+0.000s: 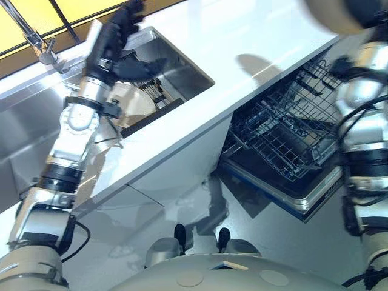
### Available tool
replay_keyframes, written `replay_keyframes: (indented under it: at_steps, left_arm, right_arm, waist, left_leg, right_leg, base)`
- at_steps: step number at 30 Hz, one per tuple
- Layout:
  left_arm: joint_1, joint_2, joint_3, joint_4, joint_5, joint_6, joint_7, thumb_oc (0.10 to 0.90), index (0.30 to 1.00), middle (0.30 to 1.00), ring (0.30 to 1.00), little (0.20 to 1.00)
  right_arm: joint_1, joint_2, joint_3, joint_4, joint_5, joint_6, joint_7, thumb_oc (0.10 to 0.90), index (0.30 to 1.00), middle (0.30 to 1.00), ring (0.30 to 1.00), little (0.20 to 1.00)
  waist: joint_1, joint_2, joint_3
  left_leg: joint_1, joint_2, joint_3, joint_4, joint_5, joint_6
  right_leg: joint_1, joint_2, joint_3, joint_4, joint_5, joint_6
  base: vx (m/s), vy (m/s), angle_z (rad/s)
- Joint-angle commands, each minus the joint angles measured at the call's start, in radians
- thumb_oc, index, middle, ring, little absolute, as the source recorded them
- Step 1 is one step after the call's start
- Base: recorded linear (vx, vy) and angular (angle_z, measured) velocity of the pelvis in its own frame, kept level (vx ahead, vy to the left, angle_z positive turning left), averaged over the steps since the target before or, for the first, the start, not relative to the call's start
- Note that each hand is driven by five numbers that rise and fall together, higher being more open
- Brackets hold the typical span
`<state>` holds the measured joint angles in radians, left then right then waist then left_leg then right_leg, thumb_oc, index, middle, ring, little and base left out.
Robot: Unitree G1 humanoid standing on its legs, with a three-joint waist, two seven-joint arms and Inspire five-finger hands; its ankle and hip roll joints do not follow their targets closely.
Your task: Pick up plates and place into dishwasher.
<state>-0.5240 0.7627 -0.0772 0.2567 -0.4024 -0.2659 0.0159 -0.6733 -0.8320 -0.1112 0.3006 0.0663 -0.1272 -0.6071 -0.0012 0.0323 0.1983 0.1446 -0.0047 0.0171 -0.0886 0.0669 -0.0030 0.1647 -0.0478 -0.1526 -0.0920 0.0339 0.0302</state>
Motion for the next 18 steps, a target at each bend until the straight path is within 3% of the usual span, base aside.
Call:
replay_keyframes:
  at_steps: [1, 6, 10, 14, 18]
  left_arm:
    - [-0.054, 0.063, 0.079, 0.000, -0.026, -0.081, 0.015, 0.800, 0.900, 0.900, 0.900, 0.900]
    - [-0.012, 0.082, 0.111, 0.024, -0.013, -0.086, 0.023, 0.800, 0.900, 0.900, 0.900, 0.900]
    - [-0.002, 0.083, 0.105, 0.059, -0.027, -0.130, 0.080, 0.800, 0.900, 0.900, 0.900, 0.900]
    - [-0.028, 0.090, 0.102, 0.060, -0.044, -0.172, 0.142, 0.800, 0.900, 0.900, 0.900, 0.900]
    - [-0.059, 0.125, 0.098, 0.063, -0.068, -0.223, 0.191, 0.800, 0.900, 0.900, 0.900, 0.900]
  right_arm:
    - [-0.061, -0.158, -0.003, 0.022, -0.070, -0.040, 0.030, 0.100, 0.300, 0.300, 0.300, 0.200]
    - [-0.019, -0.237, -0.029, 0.147, -0.165, -0.023, 0.020, 0.100, 0.300, 0.300, 0.300, 0.200]
    - [-0.028, -0.319, -0.007, 0.299, -0.168, -0.018, -0.020, 0.100, 0.300, 0.300, 0.300, 0.200]
    - [-0.088, -0.356, 0.033, 0.390, -0.125, -0.040, -0.063, 0.100, 0.300, 0.300, 0.300, 0.200]
    - [-0.152, -0.341, 0.071, 0.420, -0.088, -0.045, -0.153, 0.100, 0.300, 0.300, 0.300, 0.200]
  waist:
    - [0.002, 0.044, -0.082]
    - [0.002, 0.058, -0.059]
    - [0.006, 0.079, -0.008]
    - [0.012, 0.102, 0.070]
    - [0.029, 0.106, 0.145]
  left_leg:
    - [0.005, -0.056, -0.042, 0.016, -0.115, 0.010]
    - [-0.012, -0.051, -0.044, 0.035, -0.109, 0.003]
    - [-0.054, -0.051, -0.054, 0.072, -0.110, -0.012]
    - [-0.164, -0.049, -0.063, 0.129, -0.101, -0.025]
    - [-0.317, -0.038, -0.059, 0.214, -0.096, -0.024]
  right_leg:
    - [-0.051, 0.058, -0.033, 0.169, -0.193, -0.002]
    - [-0.083, 0.050, -0.041, 0.233, -0.217, -0.007]
    - [-0.133, 0.035, -0.048, 0.313, -0.255, -0.018]
    - [-0.243, 0.029, -0.048, 0.396, -0.285, -0.043]
    - [-0.401, 0.034, -0.060, 0.521, -0.308, -0.071]
  base:
    - [0.05, -0.017, -0.04]
    - [0.03, -0.018, 0.04]
    - [0.02, -0.024, 0.15]
    - [-0.21, -0.075, 0.12]
    - [-0.26, -0.149, 0.09]
